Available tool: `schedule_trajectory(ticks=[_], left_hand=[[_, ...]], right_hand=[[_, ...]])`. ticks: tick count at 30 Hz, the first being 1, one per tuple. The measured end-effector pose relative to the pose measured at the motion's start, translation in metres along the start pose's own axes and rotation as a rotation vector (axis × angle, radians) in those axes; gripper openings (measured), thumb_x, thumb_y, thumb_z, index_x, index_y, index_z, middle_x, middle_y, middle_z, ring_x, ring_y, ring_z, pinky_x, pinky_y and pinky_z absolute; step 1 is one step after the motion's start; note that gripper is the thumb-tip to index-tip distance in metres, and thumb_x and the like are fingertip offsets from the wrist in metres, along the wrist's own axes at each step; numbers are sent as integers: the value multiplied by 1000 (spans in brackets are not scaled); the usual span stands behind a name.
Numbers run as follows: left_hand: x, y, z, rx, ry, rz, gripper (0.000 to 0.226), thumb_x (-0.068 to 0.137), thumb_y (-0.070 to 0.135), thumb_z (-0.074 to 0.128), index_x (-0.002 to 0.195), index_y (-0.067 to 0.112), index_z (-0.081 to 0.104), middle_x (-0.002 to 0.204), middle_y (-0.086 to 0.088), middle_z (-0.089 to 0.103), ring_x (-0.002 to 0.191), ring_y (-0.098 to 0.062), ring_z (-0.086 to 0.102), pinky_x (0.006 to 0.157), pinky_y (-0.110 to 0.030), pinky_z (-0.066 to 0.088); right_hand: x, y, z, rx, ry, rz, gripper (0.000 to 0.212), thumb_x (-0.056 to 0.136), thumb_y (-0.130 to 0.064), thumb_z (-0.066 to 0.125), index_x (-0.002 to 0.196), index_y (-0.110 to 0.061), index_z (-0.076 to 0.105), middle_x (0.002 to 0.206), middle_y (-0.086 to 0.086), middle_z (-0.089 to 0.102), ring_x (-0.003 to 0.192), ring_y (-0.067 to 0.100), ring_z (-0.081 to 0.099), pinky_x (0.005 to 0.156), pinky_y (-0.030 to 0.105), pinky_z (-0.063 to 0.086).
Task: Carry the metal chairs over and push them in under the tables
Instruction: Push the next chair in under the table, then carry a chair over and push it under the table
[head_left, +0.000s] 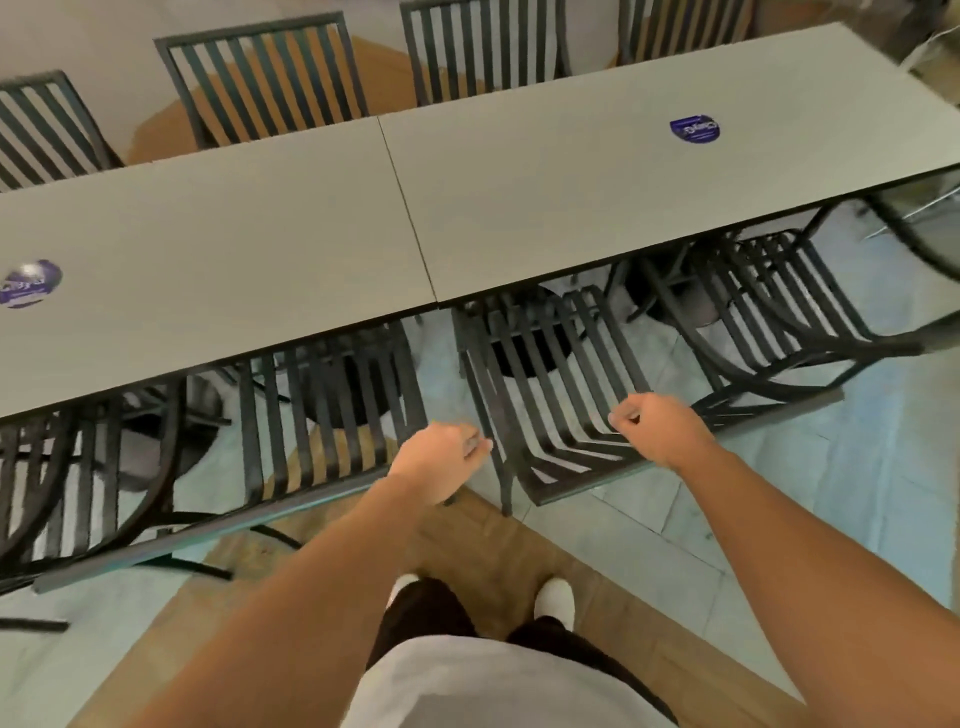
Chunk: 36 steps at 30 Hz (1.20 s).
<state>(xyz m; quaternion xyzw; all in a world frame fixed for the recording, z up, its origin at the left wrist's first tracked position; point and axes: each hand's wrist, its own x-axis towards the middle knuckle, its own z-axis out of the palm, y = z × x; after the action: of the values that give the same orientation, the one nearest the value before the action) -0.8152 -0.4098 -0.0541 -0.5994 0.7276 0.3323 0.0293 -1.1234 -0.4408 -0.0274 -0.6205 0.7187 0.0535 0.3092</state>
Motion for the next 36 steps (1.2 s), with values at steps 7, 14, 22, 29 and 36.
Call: schedule_trajectory(ticks=[7, 14, 22, 29, 36], left_hand=[[35, 54, 25, -15, -63, 32, 43, 107, 53, 39, 127, 25, 64, 103, 5, 73, 91, -17, 69, 83, -40, 59], [71, 86, 32, -4, -92, 111, 40, 108, 47, 41, 125, 19, 65, 97, 4, 65, 91, -17, 64, 80, -28, 50], [87, 111, 46, -28, -52, -46, 45, 106, 55, 39, 128, 25, 64, 109, 4, 71, 94, -15, 65, 86, -32, 55], [81, 153, 88, -147, -21, -342, 48, 101, 63, 44, 130, 30, 64, 113, 4, 72, 101, -15, 68, 91, -36, 57], [74, 190, 126, -129, -148, -416, 88, 80, 85, 56, 154, 40, 40, 152, 2, 51, 139, -24, 47, 117, -43, 38]], right_hand=[[5, 66, -25, 5, 18, 80, 34, 103, -42, 57, 125, -20, 69, 118, 8, 72, 107, 28, 65, 87, 37, 52], [5, 103, -33, -12, 27, 133, 35, 100, -45, 61, 124, -20, 69, 118, 5, 72, 108, 26, 65, 93, 39, 53], [33, 142, -46, -25, -208, 102, 82, 77, -79, 67, 137, -24, 61, 133, 4, 64, 124, 24, 59, 101, 40, 50], [71, 179, -50, -212, -371, -170, 90, 66, -86, 70, 134, -29, 60, 124, -4, 63, 112, 17, 60, 93, 35, 53], [95, 201, -52, -346, -364, -340, 55, 82, -66, 70, 127, -36, 64, 108, -8, 65, 100, 13, 60, 79, 33, 50]])
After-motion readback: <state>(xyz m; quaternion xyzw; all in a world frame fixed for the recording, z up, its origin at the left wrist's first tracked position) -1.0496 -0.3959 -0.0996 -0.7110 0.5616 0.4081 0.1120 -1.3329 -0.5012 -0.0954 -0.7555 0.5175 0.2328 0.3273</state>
